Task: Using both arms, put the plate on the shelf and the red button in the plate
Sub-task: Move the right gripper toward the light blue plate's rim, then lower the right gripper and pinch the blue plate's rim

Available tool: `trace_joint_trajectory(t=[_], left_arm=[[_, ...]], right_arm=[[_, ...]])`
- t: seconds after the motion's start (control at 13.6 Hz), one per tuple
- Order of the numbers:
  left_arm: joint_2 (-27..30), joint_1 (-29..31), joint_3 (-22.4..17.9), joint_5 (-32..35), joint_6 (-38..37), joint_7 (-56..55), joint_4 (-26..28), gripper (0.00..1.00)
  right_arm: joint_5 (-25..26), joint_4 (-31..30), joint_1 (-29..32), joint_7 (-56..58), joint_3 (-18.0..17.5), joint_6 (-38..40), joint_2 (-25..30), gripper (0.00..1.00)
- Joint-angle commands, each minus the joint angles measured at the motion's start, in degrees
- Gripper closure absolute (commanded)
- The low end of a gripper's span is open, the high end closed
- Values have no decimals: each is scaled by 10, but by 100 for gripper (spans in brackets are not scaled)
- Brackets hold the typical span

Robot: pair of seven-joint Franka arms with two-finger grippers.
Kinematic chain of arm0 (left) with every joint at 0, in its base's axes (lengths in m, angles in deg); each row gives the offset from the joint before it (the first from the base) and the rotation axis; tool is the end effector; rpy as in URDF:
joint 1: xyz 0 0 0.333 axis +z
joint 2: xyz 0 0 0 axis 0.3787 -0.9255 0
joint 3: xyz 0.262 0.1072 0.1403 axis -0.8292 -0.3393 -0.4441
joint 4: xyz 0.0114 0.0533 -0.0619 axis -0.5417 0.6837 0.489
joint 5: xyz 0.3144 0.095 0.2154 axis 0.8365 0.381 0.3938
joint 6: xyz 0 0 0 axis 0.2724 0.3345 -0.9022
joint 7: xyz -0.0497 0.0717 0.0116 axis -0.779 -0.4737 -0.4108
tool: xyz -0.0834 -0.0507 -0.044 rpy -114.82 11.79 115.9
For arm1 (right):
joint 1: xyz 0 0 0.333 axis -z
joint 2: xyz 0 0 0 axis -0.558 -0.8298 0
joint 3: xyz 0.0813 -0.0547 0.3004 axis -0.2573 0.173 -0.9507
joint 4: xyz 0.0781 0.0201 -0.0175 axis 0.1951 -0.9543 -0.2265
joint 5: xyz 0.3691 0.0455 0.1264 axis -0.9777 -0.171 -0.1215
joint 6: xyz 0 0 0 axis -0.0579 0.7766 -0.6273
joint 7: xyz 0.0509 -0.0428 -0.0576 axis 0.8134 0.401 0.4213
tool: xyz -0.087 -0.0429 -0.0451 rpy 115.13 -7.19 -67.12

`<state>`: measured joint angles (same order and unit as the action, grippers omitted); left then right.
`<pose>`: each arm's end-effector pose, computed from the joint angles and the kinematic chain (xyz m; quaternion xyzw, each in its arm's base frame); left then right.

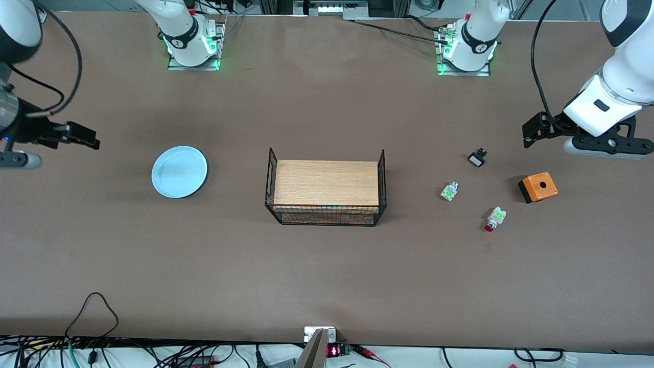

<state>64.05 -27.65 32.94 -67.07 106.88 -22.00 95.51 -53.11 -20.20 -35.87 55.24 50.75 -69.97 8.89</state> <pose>0.5614 -0.0488 0.5675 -0.9989 0.0420 -0.0156 0.0149 0.6005 -0.0158 0.5335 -0.9987 0.0076 0.0512 0.0022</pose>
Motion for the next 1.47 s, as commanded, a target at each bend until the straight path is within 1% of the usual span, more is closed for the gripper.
trace_joint_trajectory(t=[0.0, 0.29, 0.37, 0.44, 0.59, 0.74, 0.88, 1.03, 1.25, 1.4], left_arm=[[-1, -4, -4, -8, -7, 5, -8, 0], [-1, -4, -4, -8, -7, 5, -8, 0], [-1, -4, -4, -8, -8, 5, -8, 0], [-1, -4, -5, -7, -8, 5, -8, 0], [-2, -1, -5, -8, -7, 6, -8, 0], [-1, -1, -5, -8, -8, 6, -8, 0], [-1, -1, -4, -8, -10, 5, -8, 0], [-2, 0, -5, -8, -6, 6, -8, 0], [0, 0, -4, -7, -12, 6, -9, 0], [-1, 0, -5, -7, -11, 6, -10, 0]], right_arm=[[8, 0, 2, 6, 0, -21, -33, 0], [9, 0, 5, 6, 1, -31, -91, 0], [9, -3, 5, 6, 1, -43, -105, 0], [11, -25, 3, 6, 1, -76, -109, 0], [17, -110, 4, 7, 1, -169, -99, 0], [17, -187, 20, 13, 0, -257, -90, 0], [18, -244, 31, 30, 0, -323, -91, 0], [18, -279, 33, 56, 0, -360, -93, 0], [19, -333, 34, 60, 0, -410, -96, 0], [19, -356, 38, 63, 0, -438, -104, 0]])
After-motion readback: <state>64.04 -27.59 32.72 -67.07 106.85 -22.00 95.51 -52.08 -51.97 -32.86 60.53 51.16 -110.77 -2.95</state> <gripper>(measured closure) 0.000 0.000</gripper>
